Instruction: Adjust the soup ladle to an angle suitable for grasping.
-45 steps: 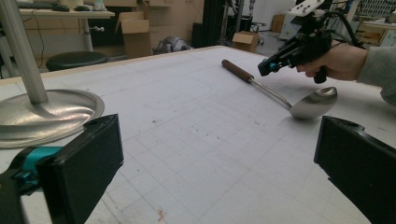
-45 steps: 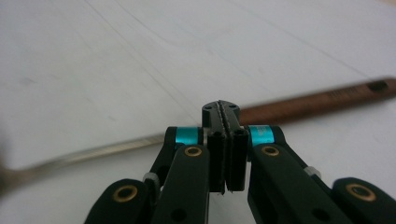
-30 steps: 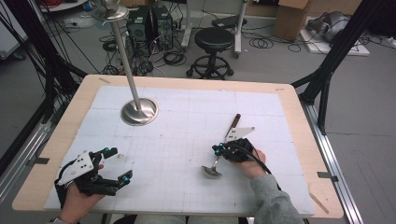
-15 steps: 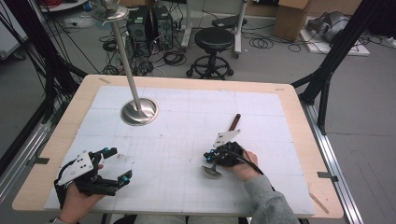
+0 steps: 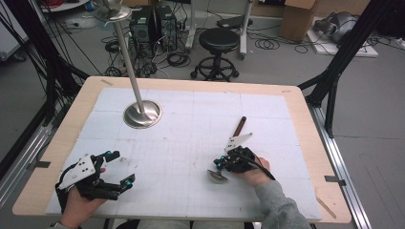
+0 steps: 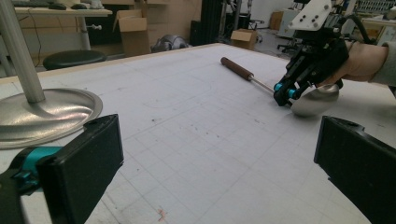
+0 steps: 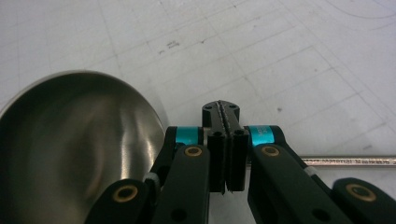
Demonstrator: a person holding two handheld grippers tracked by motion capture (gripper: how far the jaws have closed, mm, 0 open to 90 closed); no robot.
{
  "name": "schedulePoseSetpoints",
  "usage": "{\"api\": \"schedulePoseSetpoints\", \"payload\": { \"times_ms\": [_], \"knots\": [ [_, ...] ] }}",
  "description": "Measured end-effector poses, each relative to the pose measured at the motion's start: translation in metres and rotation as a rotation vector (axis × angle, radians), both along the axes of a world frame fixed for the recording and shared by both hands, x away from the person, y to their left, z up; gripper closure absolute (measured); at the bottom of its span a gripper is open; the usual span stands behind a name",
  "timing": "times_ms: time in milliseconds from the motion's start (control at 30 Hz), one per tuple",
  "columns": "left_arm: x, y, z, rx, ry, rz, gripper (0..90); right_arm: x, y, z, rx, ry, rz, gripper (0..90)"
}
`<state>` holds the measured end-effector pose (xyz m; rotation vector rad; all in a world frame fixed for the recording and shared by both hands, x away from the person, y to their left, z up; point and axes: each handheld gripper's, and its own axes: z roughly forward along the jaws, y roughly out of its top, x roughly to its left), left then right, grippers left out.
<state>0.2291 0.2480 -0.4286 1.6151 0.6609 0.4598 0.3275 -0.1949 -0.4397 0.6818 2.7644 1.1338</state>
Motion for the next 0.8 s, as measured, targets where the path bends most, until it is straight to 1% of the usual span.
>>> {"api": "schedulePoseSetpoints", "payload": {
  "times_ms": [33,100,167,300,367,400,433,500,667,800],
  "knots": [
    [0.0,0.0,0.0,-0.003,-0.002,0.001,1.8,-0.002,-0.001,0.0,-0.006,0.002,-0.002,89.8],
    [0.0,0.0,0.0,-0.007,-0.001,0.003,1.8,-0.003,-0.004,0.0,0.0,-0.004,-0.001,89.8],
    [0.0,0.0,0.0,-0.005,-0.002,0.001,1.8,-0.006,-0.009,0.0,0.0,0.008,0.003,89.8],
    [0.0,0.0,0.0,-0.003,-0.001,0.0,1.8,-0.008,-0.015,0.0,0.004,0.016,0.009,89.8],
    [0.0,0.0,0.0,-0.003,-0.003,-0.001,1.8,-0.009,-0.016,0.0,0.005,0.019,0.009,89.8],
    [0.0,0.0,0.0,-0.002,-0.003,0.0,1.8,-0.009,-0.017,-0.001,0.006,0.013,0.011,89.8],
    [0.0,0.0,0.0,-0.001,-0.003,0.0,1.8,-0.01,-0.018,0.0,0.007,0.023,0.011,89.8],
    [0.0,0.0,0.0,-0.003,-0.003,-0.001,1.8,-0.01,-0.02,-0.001,0.007,0.017,0.016,89.8],
    [0.0,0.0,0.0,-0.002,-0.003,-0.001,1.8,-0.014,-0.027,-0.001,0.012,0.038,0.021,89.8],
    [0.0,-0.001,0.0,-0.002,0.0,-0.002,1.8,-0.015,-0.035,-0.001,0.017,0.043,0.031,89.8]
  ]
}}
